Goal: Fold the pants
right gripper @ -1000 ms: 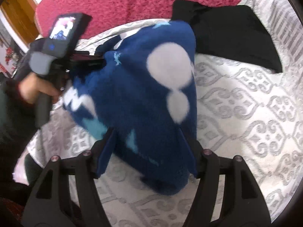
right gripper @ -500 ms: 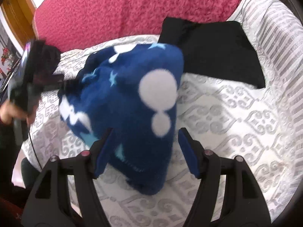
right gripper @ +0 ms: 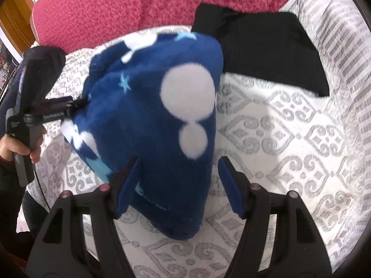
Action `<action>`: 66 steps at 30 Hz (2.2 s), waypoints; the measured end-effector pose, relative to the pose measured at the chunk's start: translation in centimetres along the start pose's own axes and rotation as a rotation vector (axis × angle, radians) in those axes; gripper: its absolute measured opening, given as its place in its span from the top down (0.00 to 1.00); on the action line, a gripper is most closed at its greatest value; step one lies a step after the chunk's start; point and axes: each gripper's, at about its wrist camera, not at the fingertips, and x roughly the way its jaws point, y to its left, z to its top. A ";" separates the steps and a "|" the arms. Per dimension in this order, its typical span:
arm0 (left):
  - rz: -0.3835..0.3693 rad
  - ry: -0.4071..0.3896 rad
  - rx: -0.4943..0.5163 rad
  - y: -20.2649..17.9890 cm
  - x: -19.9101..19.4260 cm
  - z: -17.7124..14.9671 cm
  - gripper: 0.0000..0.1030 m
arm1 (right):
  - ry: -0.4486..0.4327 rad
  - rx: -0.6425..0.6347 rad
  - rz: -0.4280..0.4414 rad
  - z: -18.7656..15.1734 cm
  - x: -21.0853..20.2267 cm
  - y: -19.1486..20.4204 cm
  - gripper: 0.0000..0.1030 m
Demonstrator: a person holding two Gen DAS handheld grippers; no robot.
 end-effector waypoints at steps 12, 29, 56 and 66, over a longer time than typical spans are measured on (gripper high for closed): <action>-0.130 -0.115 -0.057 2.0 -6.4 0.0 0.21 | -0.087 0.033 -0.003 1.1 -4.2 -2.6 0.25; -0.419 0.145 -0.211 2.5 3.5 -1.3 0.04 | 0.101 0.278 0.413 5.7 5.7 -6.7 0.23; -0.542 0.140 -0.184 1.7 5.3 0.4 0.00 | 0.185 0.231 0.370 6.0 7.5 -5.9 0.11; -0.452 0.115 -0.168 0.4 4.6 0.2 0.17 | 0.188 0.213 0.304 6.6 8.3 -4.5 0.07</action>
